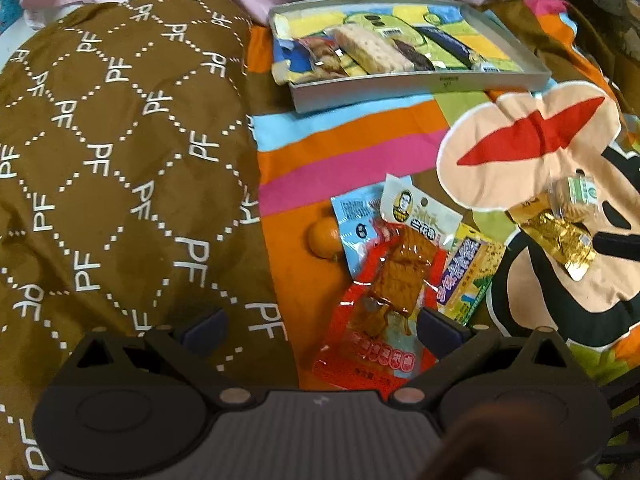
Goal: Organize snacks
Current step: 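Grasp the green-and-yellow snack bar pack with the right tool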
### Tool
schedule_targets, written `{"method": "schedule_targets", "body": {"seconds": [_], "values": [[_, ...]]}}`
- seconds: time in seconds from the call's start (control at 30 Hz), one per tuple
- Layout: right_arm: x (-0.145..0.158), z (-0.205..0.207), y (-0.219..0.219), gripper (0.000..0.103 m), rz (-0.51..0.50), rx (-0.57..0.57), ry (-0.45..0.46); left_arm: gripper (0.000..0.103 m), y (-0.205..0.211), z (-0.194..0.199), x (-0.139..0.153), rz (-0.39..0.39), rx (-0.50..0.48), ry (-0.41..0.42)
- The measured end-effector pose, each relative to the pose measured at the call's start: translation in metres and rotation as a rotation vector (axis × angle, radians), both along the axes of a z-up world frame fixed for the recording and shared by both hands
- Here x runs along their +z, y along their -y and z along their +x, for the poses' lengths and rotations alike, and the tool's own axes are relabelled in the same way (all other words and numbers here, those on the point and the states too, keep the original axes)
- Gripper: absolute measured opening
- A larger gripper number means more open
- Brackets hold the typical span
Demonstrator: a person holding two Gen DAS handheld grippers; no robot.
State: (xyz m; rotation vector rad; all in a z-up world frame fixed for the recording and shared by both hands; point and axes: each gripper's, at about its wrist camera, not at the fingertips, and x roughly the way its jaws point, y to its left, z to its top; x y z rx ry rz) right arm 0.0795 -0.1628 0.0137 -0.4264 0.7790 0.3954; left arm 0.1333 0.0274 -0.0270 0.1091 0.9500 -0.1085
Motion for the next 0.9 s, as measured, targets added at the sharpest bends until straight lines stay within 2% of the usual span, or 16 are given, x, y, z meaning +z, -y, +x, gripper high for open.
{"method": "schedule_targets", "body": {"seconds": [0.33,0.63,0.8,0.9], "values": [[-0.008,0.025,0.007,0.102,-0.008,0.113,-0.026,0.103,0.011,0.010,-0.013,0.031,-0.055,-0.038],[-0.014,0.053,0.013,0.102,-0.038,0.389,-0.066,0.103,0.026,0.016,-0.027,0.071,-0.129,-0.051],[-0.020,0.080,0.014,0.102,-0.035,0.519,-0.154,0.103,0.033,0.019,-0.034,0.098,-0.169,-0.060],[-0.028,0.093,0.007,0.102,-0.082,0.600,-0.190,0.103,0.035,0.020,-0.036,0.090,-0.184,-0.071]]}}
